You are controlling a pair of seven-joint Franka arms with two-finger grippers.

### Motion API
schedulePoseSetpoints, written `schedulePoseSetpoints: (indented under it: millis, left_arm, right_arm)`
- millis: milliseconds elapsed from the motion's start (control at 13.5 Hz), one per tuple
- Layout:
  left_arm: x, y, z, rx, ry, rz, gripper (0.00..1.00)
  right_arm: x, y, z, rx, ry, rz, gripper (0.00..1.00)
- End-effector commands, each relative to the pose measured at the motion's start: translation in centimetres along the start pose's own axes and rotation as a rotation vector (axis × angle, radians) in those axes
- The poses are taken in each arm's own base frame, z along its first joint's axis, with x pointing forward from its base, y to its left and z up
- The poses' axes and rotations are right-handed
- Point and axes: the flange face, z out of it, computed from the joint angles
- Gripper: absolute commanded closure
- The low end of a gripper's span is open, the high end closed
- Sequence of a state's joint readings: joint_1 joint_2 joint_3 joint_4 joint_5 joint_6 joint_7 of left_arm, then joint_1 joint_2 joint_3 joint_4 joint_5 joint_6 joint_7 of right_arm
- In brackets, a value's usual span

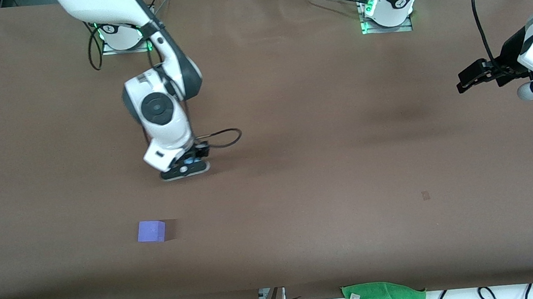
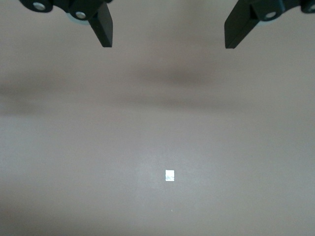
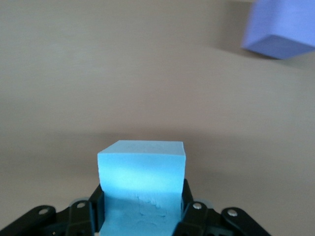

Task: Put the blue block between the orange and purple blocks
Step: 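Carry the blue cube with the right gripper between orange and purple cubes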

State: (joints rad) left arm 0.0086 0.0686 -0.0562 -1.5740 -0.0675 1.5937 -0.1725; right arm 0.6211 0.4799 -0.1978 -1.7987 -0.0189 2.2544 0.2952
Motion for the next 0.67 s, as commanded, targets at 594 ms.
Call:
schedulePoseSetpoints:
  millis: [594]
  left_arm:
    - [0.4,0.0,-0.4,0.006,0.004,0.012,0.00]
  right_arm:
    - [-0.5,11.5,3.9,0.126,-0.138,0.224,0.62]
